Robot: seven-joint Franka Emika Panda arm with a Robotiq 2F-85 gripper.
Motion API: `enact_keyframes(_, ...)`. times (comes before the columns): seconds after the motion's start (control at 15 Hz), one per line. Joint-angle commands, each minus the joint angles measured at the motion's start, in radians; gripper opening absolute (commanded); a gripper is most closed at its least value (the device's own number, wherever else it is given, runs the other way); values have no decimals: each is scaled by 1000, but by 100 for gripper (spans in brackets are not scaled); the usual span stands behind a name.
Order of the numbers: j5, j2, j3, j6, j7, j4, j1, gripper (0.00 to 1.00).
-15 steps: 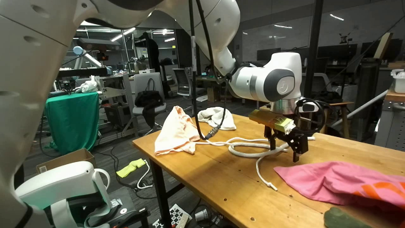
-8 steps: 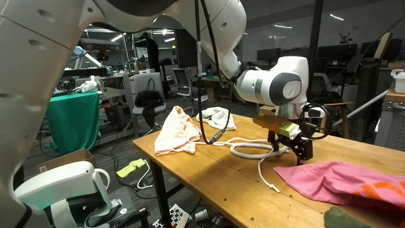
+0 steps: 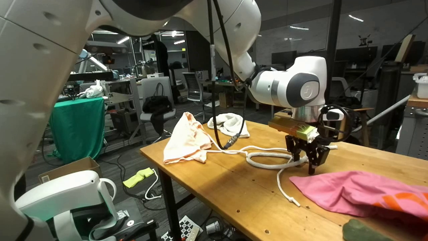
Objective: Spread and clothes on the table
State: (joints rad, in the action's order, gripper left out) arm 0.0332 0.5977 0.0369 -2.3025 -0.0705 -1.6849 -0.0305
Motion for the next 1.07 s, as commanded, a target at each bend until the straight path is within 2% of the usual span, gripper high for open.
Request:
enact_keyframes(0.0,5,-9,5,28,8,27,6,28)
enact_keyframes(0.13,11,-22,10,25,-1,22,12,13)
enact_keyframes(0.33,11,-53,9,38,3,13,11,3)
enact_keyframes(0.47,17,-87,11,32,1,-2,14,9)
enact_keyframes(0.67,39,-158,21,-7,-16,-32,24,9)
enact_keyframes(1.0,123,-261,58,-186,-140,-69,53,9)
